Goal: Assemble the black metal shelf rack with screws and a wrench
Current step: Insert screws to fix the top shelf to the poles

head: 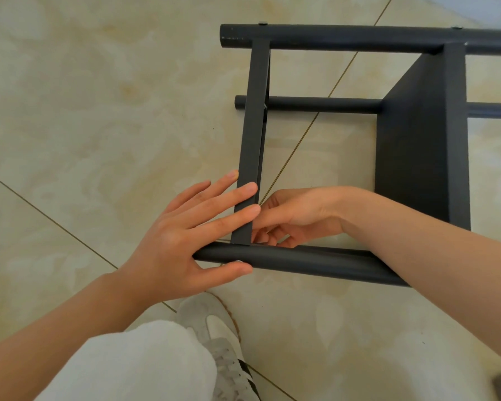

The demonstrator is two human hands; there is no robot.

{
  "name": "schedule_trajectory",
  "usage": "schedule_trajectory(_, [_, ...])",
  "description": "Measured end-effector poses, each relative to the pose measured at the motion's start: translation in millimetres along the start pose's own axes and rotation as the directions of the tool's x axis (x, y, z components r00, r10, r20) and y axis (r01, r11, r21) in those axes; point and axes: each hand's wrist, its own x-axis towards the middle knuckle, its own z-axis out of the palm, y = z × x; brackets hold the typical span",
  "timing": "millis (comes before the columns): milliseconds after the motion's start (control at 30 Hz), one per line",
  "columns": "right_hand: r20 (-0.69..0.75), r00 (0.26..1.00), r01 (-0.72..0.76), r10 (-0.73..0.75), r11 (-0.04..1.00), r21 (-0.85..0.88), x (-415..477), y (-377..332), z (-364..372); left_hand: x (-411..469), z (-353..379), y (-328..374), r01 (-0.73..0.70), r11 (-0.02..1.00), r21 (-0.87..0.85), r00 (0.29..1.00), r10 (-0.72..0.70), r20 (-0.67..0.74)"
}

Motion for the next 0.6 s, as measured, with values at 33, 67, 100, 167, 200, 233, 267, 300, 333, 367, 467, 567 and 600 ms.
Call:
schedule_trajectory(33, [0.003, 1.0, 0.013, -0.013, 1.0, 0.018, -0.5, -0.3, 0.4, 0.1, 0.2, 0.0, 0.001, 1.0, 0.001, 1.0, -0.001, 0.002])
schedule_trajectory(67, [0.01, 1.0, 0.029, -0.03, 0.999, 0.043, -0.4, -0.5, 0.7, 0.2, 0.4, -0.1, 0.003, 1.0, 0.001, 1.0, -0.003, 0.005])
schedule_trajectory(100, [0.017, 0.999, 0.041, -0.043, 0.997, 0.065, 0.1, -0.7, 1.1, 0.1, 0.6, -0.4, 0.002, 1.0, 0.0, 1.0, -0.002, 0.005])
schedule_trajectory(167, [0.007, 0.999, 0.035, -0.036, 0.996, 0.076, 2.1, -0.9, 2.1, -0.3, 0.9, -1.3, -0.005, 1.0, -0.001, 1.0, 0.005, 0.001])
schedule_trajectory(200, [-0.003, 1.0, 0.02, -0.02, 0.998, 0.067, 3.2, -0.8, 2.7, -0.6, 1.0, -1.7, -0.007, 1.0, -0.001, 1.0, 0.007, -0.001])
schedule_trajectory(233, [-0.01, 1.0, 0.005, -0.004, 0.998, 0.056, 3.7, -0.7, 3.1, -0.8, 1.2, -1.9, -0.009, 1.0, -0.001, 1.0, 0.009, -0.003])
schedule_trajectory(267, [-0.016, 1.0, -0.005, 0.006, 0.999, 0.046, 4.0, -0.5, 3.0, -0.7, 1.4, -2.2, -0.01, 1.0, 0.0, 1.0, 0.01, -0.005])
schedule_trajectory(300, [-0.02, 1.0, -0.009, 0.01, 0.999, 0.044, 3.6, -0.2, 2.7, -0.7, 1.6, -2.3, -0.011, 1.0, -0.001, 1.0, 0.011, -0.006])
schedule_trajectory(333, [-0.02, 1.0, -0.009, 0.01, 0.999, 0.05, 3.0, 0.0, 2.4, -0.5, 1.8, -2.4, -0.011, 1.0, -0.002, 1.0, 0.011, -0.006])
schedule_trajectory(367, [-0.009, 1.0, -0.004, 0.005, 0.998, 0.066, 2.3, 0.5, 1.6, -0.5, 2.1, -2.6, -0.012, 1.0, -0.005, 1.0, 0.012, -0.007])
schedule_trajectory(467, [0.036, 0.999, 0.029, -0.034, 0.991, 0.127, 1.0, 1.6, 0.9, -0.8, 2.3, -3.0, -0.012, 1.0, -0.013, 1.0, 0.012, -0.01])
schedule_trajectory(567, [0.026, 0.998, 0.051, -0.055, 0.989, 0.138, 3.2, 1.5, 1.4, -1.5, 2.6, -3.1, -0.017, 1.0, -0.008, 1.0, 0.017, -0.013])
schedule_trajectory(600, [0.015, 0.999, 0.048, -0.05, 0.99, 0.131, 3.5, 0.9, 2.4, -1.5, 2.8, -3.1, -0.015, 1.0, -0.006, 1.0, 0.015, -0.011])
